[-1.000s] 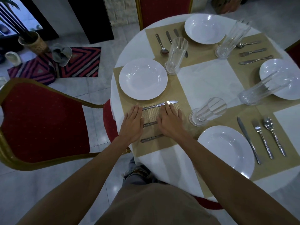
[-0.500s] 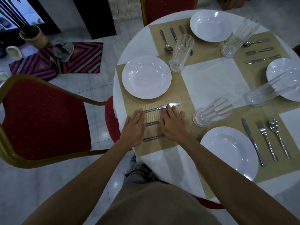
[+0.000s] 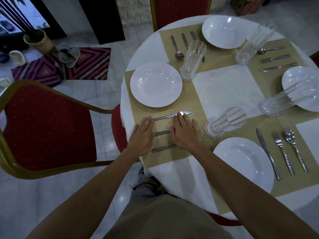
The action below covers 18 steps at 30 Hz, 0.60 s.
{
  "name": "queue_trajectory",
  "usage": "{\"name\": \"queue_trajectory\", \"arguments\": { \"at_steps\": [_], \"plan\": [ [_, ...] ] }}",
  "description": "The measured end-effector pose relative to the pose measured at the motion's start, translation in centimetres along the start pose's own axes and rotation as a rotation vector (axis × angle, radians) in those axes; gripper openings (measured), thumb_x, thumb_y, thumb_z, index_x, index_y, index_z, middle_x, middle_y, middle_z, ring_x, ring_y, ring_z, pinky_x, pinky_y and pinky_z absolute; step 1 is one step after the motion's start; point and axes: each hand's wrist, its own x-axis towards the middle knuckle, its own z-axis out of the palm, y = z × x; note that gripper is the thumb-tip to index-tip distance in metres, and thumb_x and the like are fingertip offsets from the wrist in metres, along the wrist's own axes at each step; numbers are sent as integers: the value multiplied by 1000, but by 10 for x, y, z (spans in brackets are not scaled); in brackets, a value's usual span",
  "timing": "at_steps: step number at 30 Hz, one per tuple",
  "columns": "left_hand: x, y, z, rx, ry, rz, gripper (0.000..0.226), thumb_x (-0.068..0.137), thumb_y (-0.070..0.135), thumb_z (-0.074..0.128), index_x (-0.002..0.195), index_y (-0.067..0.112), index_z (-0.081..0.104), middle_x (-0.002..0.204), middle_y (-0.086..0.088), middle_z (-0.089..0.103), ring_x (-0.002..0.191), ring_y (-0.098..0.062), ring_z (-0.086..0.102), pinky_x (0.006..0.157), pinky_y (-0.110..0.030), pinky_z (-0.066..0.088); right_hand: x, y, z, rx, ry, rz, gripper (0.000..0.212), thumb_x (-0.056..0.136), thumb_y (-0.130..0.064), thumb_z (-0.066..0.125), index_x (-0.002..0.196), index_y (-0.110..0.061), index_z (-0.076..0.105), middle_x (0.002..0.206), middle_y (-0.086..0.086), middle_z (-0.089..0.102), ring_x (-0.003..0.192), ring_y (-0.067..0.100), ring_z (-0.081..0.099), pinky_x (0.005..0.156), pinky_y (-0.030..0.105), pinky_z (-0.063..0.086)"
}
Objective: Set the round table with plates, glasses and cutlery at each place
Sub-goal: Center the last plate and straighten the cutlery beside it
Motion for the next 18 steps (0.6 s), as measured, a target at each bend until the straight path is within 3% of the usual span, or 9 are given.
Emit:
{"name": "queue_trajectory", "arguments": {
  "at_steps": [18],
  "plan": [
    [0, 3, 1, -20, -6, -20, 57, 107, 28, 27, 158, 11, 7, 166, -5, -2, 153, -23, -9, 124, -45, 4, 2, 3, 3, 7, -43, 5, 65, 102, -46, 26, 156, -12, 15, 166, 8, 8, 153, 27, 3, 117, 62, 6]
  ]
}}
